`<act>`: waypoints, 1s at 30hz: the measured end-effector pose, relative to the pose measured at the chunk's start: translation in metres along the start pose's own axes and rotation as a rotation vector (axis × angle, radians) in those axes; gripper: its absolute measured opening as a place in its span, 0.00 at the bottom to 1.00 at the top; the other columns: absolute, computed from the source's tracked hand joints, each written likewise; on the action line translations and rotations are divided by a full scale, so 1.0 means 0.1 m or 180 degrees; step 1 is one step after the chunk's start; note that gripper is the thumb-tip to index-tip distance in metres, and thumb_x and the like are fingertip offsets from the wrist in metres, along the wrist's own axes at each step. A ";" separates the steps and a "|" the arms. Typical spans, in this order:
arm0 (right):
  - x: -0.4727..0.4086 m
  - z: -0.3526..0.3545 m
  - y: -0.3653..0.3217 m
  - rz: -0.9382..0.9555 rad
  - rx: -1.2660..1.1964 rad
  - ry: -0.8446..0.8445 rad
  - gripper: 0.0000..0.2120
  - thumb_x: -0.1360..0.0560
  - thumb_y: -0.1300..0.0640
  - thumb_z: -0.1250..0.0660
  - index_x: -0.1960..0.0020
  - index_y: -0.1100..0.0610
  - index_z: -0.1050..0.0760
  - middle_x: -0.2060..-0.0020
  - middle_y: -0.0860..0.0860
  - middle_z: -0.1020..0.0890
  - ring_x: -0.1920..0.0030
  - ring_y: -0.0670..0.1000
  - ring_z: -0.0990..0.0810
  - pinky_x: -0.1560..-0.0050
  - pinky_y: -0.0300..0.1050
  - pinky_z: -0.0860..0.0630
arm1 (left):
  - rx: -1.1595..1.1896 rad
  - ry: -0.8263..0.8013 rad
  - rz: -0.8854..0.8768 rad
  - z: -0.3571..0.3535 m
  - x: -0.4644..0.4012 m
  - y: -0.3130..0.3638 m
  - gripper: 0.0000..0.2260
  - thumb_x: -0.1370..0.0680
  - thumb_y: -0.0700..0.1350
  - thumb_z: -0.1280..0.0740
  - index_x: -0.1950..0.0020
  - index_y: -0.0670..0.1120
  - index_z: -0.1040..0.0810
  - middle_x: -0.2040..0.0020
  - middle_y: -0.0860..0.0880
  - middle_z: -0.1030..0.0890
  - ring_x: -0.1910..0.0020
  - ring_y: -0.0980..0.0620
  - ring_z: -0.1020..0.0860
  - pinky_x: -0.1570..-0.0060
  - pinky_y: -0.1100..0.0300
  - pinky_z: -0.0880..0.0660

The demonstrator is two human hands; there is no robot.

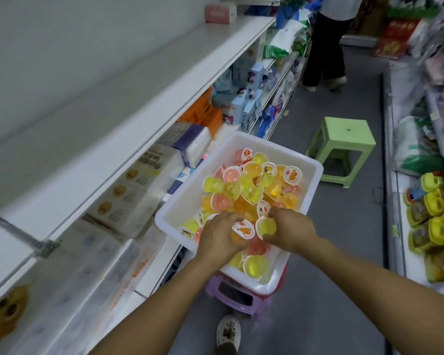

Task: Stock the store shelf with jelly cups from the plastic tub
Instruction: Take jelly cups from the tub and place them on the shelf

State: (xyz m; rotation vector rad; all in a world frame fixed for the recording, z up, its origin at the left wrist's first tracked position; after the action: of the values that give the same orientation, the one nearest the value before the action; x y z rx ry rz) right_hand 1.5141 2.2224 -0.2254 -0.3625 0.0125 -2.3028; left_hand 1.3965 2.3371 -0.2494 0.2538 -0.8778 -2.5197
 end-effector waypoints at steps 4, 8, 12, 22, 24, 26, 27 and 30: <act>0.30 0.11 -0.19 -0.0135 -0.1709 0.0116 0.24 0.31 0.45 0.27 0.41 0.51 0.32 0.49 0.47 0.23 0.54 0.49 0.22 0.54 0.48 0.22 | 0.0536 0.0589 0.0481 0.44 0.48 -0.04 0.23 0.35 0.51 0.21 0.42 0.52 0.21 0.46 0.56 0.21 0.49 0.57 0.23 0.49 0.62 0.26; 0.72 0.21 -0.60 0.0386 -0.2575 0.0053 0.24 0.31 0.47 0.27 0.37 0.48 0.30 0.52 0.48 0.23 0.54 0.50 0.21 0.51 0.53 0.20 | 0.0935 0.0965 0.0821 0.85 1.14 -0.02 0.19 0.35 0.52 0.22 0.46 0.56 0.20 0.53 0.60 0.19 0.58 0.62 0.21 0.55 0.62 0.23; 1.25 0.28 -1.10 0.0830 -0.3362 -0.0151 0.16 0.26 0.58 0.29 0.39 0.51 0.25 0.54 0.46 0.20 0.54 0.43 0.21 0.55 0.31 0.24 | 0.1169 0.1174 0.1058 1.19 1.83 0.02 0.18 0.36 0.49 0.20 0.49 0.57 0.20 0.55 0.57 0.16 0.58 0.61 0.19 0.53 0.61 0.22; 2.13 0.28 -2.33 0.1508 -0.3599 -0.0754 0.16 0.29 0.59 0.26 0.44 0.55 0.26 0.57 0.54 0.16 0.59 0.49 0.19 0.62 0.37 0.27 | 0.0828 0.1889 0.1508 1.99 3.59 -0.03 0.17 0.34 0.50 0.22 0.48 0.55 0.19 0.56 0.58 0.17 0.60 0.62 0.20 0.54 0.60 0.20; 2.30 0.30 -2.61 0.1681 -0.3557 -0.0825 0.17 0.29 0.58 0.26 0.43 0.53 0.27 0.56 0.53 0.15 0.61 0.47 0.19 0.68 0.33 0.29 | 0.0818 0.2133 0.1596 2.13 3.93 -0.08 0.15 0.34 0.50 0.22 0.49 0.56 0.19 0.57 0.58 0.17 0.61 0.61 0.20 0.56 0.61 0.21; 2.49 0.31 -2.92 0.1898 -0.3508 -0.0937 0.18 0.28 0.59 0.26 0.41 0.53 0.27 0.60 0.49 0.16 0.64 0.43 0.20 0.70 0.30 0.30 | 0.0860 0.2366 0.1678 2.28 4.25 -0.17 0.14 0.35 0.49 0.22 0.51 0.56 0.18 0.58 0.58 0.17 0.61 0.60 0.19 0.57 0.62 0.22; 2.59 0.31 -3.08 0.2015 -0.3505 -0.0991 0.18 0.28 0.60 0.27 0.40 0.54 0.27 0.63 0.45 0.17 0.65 0.40 0.20 0.70 0.29 0.30 | 0.0882 0.2446 0.1728 2.36 4.41 -0.22 0.14 0.35 0.49 0.22 0.51 0.56 0.18 0.58 0.57 0.17 0.62 0.60 0.20 0.57 0.62 0.22; 2.96 0.27 -3.63 0.2336 -0.3362 -0.1097 0.18 0.28 0.61 0.27 0.40 0.54 0.26 0.65 0.44 0.18 0.65 0.40 0.21 0.69 0.29 0.30 | 0.0830 0.2556 0.1909 2.55 4.94 -0.38 0.15 0.34 0.50 0.22 0.49 0.54 0.19 0.57 0.57 0.18 0.62 0.60 0.20 0.60 0.66 0.24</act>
State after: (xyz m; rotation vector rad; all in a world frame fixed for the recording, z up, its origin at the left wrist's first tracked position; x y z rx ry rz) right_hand 1.0697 2.2630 -0.0796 -1.0629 1.0280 -1.3126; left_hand 0.8689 2.2652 -0.0856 0.8640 -0.7734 -1.5353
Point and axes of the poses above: each hand's wrist, its own x-axis away from the middle knuckle, its own z-axis out of the back of the hand, y = z × x, the point moved 5 cm from there along -x, towards the middle knuckle
